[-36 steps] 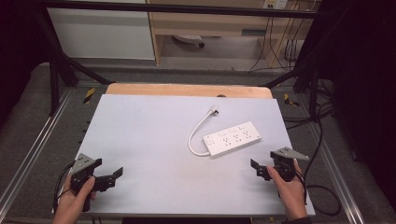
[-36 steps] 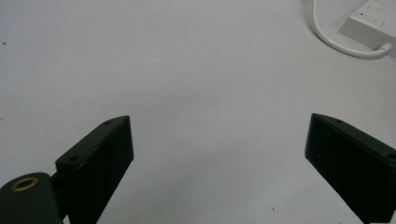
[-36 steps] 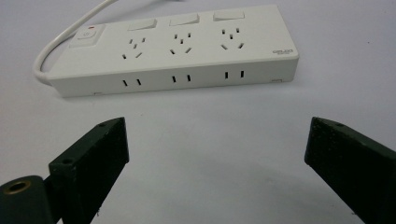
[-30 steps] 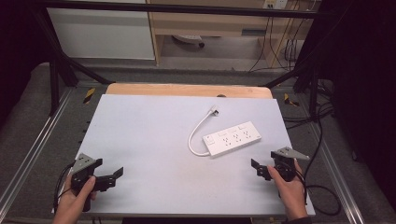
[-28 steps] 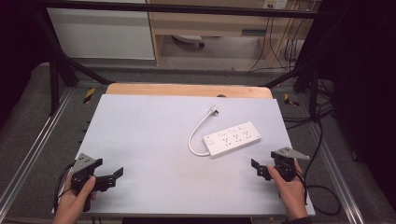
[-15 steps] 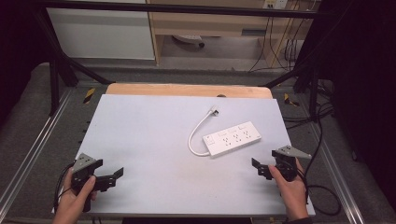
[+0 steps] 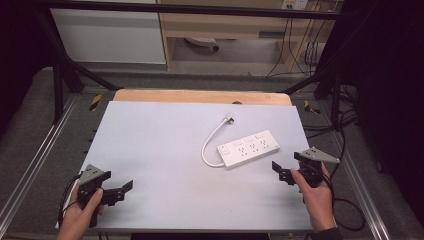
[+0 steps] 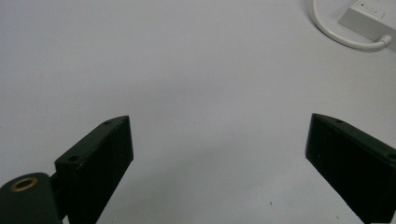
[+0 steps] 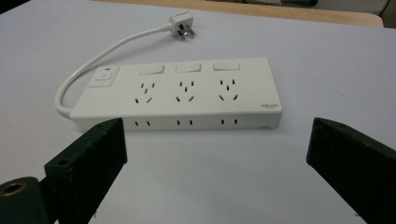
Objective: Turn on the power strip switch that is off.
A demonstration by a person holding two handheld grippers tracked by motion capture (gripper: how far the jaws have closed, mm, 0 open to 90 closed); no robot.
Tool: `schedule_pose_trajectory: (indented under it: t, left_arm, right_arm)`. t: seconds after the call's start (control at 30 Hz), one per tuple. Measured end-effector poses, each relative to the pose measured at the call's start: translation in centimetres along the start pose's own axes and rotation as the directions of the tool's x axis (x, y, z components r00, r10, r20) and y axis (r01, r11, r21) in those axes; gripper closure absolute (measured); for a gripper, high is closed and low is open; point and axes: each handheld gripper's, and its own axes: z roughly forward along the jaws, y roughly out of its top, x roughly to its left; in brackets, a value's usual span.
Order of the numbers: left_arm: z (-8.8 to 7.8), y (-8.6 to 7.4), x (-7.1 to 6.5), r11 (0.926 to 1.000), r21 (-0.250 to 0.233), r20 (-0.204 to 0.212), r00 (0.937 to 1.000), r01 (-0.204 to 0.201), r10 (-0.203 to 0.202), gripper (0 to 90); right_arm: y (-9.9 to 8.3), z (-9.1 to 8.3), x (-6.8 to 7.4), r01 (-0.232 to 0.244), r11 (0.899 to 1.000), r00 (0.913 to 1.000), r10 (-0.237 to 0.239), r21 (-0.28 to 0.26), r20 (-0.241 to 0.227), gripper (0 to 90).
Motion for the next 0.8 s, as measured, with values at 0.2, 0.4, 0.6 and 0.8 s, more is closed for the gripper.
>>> schedule_pose_trajectory:
  t: [0.2,0.4,0.6,0.8]
  left_arm:
    - [0.1,0.0,0.0,1.0000,0.006,-0.004,1.0000,-0.001,0.001,7.6]
    - [0.2,0.0,0.0,0.9999,0.013,-0.006,1.0000,-0.001,0.001,7.6]
    - [0.3,0.0,-0.1,0.9998,0.019,-0.004,1.0000,-0.004,0.004,7.6]
    - [0.4,0.0,-0.1,0.9997,0.022,-0.009,0.9999,-0.006,0.007,7.6]
  right_arm:
    - [1.0,0.1,-0.3,0.007,1.000,1.0000,-0.007,-0.015,-0.003,4.2]
    - [2.5,0.2,-0.6,0.008,0.999,1.0000,-0.008,-0.043,0.003,4.1]
    - [4.3,0.6,-0.6,0.019,0.999,0.9998,-0.019,-0.050,-0.005,3.7]
    - [5.9,1.5,-0.6,0.033,0.998,0.9994,-0.034,-0.054,-0.004,3.4]
